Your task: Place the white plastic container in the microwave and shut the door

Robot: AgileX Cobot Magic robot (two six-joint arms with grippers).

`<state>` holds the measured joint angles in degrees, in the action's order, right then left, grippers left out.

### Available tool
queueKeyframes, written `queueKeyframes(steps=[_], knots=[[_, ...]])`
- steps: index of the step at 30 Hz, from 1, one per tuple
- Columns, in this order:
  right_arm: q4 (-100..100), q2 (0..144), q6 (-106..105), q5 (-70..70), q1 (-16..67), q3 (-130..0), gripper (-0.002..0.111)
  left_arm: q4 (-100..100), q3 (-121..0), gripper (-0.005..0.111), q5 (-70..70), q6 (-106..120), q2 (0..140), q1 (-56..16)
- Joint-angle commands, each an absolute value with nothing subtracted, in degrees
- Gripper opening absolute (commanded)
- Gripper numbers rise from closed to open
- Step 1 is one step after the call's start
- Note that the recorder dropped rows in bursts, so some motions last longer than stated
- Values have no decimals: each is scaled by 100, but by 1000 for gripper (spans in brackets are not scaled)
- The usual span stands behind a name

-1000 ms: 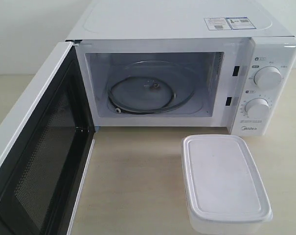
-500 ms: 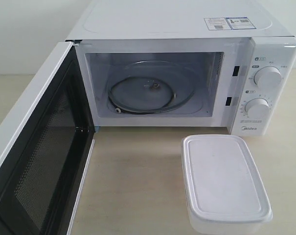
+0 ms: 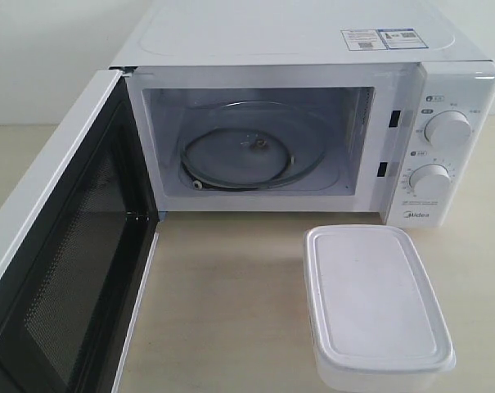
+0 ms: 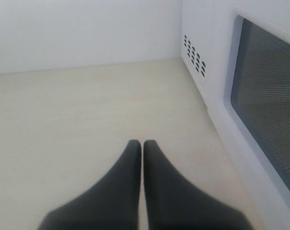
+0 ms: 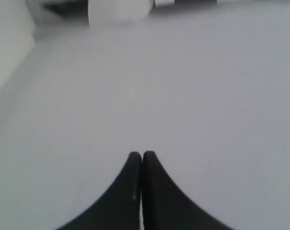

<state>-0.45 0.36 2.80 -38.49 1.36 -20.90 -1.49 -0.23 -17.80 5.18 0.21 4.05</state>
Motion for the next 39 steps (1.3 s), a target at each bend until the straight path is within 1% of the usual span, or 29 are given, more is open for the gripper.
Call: queueKeyframes(steps=[1,6,11,13,19,24,27,30,33,36,39], knots=[[78,714,290,-121,134,-3142,0,-215,0,4,-1776,469,0,435],[78,2083,360,1192,134,-3725,0,-215,0,4,-1776,469,0,435],[78,3598,1272,3184,134,-4450,0,-215,0,4,-1776,469,0,435],[57,4144,1312,3737,134,-4646,0,-215,0,4,-1776,469,0,435],[-230,5028,731,4244,121,-4688,0,-215,0,4,-1776,469,0,435],[406,5722,-403,4631,121,-4688,0,-215,0,4,-1776,469,0,435],[442,6211,-579,5267,121,-4863,0,-215,0,4,-1776,469,0,435],[1047,6647,-1099,5846,121,-5099,0,-215,0,4,-1776,469,0,435],[1802,6822,-1720,6025,111,-5212,0,-215,0,4,-1776,469,0,435],[2350,6901,-2274,6174,-100,-5247,0,-215,0,4,-1776,469,0,435],[3214,7016,-3064,6656,-620,-5367,0,-215,0,4,-1776,469,0,435]])
